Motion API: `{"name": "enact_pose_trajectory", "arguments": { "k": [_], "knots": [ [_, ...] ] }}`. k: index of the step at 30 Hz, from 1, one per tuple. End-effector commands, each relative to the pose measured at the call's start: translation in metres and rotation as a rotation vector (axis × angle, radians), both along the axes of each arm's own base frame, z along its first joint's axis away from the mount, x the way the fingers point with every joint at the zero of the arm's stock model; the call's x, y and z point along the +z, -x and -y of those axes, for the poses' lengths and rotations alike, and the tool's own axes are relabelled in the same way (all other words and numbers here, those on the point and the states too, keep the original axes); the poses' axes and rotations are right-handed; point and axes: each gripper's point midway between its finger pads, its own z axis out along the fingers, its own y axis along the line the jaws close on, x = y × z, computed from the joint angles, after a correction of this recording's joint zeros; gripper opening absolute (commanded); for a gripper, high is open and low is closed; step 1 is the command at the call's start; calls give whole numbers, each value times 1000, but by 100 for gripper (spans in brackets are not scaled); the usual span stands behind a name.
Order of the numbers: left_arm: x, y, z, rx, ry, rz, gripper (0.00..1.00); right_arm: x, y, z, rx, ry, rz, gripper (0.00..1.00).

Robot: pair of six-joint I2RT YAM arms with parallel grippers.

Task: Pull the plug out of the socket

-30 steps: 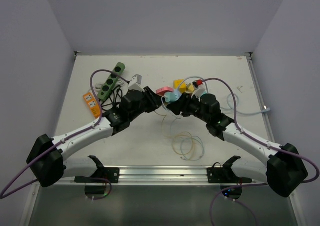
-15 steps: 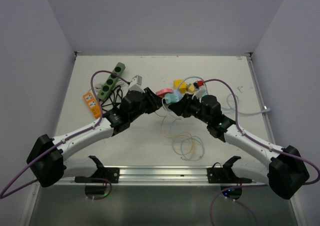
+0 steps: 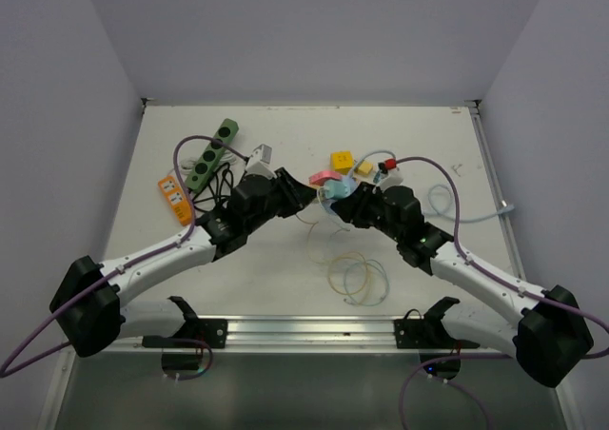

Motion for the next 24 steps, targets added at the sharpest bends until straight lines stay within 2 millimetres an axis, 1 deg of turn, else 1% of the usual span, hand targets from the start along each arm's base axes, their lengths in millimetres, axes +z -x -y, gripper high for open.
{"name": "enact_pose_trajectory", "arguments": {
  "k": [1,2,6,7,9,10,11,12,13,14,15,16,17,18,19,21,22,23,24],
  "knots": [
    [92,-8,-2,34,215,208,0,-81,-17,91,-372,287,-190,0],
    [95,-5,-3,33,214,212,0,-86,-16,95,-386,294,-204,0],
    [97,0,-12,46,205,216,0,-90,-22,108,-436,298,-222,0],
    [98,1,-14,48,200,218,0,-87,-25,107,-427,290,-210,0],
    [92,3,-21,64,171,197,0,-80,-27,102,-397,260,-195,0],
    [91,4,-24,70,161,193,0,-71,-29,98,-381,247,-174,0],
    [82,4,-28,82,135,181,0,-62,-29,94,-362,229,-154,0],
    [79,4,-28,79,118,186,0,-57,-30,94,-354,228,-137,0],
    [73,3,-29,70,91,179,0,-43,-31,93,-345,218,-104,0],
    [70,1,-29,68,82,168,0,-40,-31,93,-345,217,-103,0],
    [66,-1,-29,60,63,166,0,-29,-31,93,-338,211,-74,0],
    [56,-5,-26,46,40,151,0,-19,-30,93,-331,208,-58,0],
    [55,-8,-23,9,39,143,0,-12,-30,93,-328,204,-41,0],
    [50,-12,-22,-11,22,139,0,0,-29,95,-324,198,-10,0],
    [38,-18,-20,-26,-1,115,0,8,-28,95,-322,199,3,0],
    [32,-27,-18,-68,-25,122,0,22,-27,99,-324,200,37,0],
    [18,-33,-16,-82,-53,104,0,33,-25,101,-329,193,57,0],
    [17,-38,-15,-96,-64,100,0,38,-24,103,-336,195,66,0],
    [11,-42,-14,-109,-89,100,0,41,-23,105,-336,201,77,0]
  ]
}}
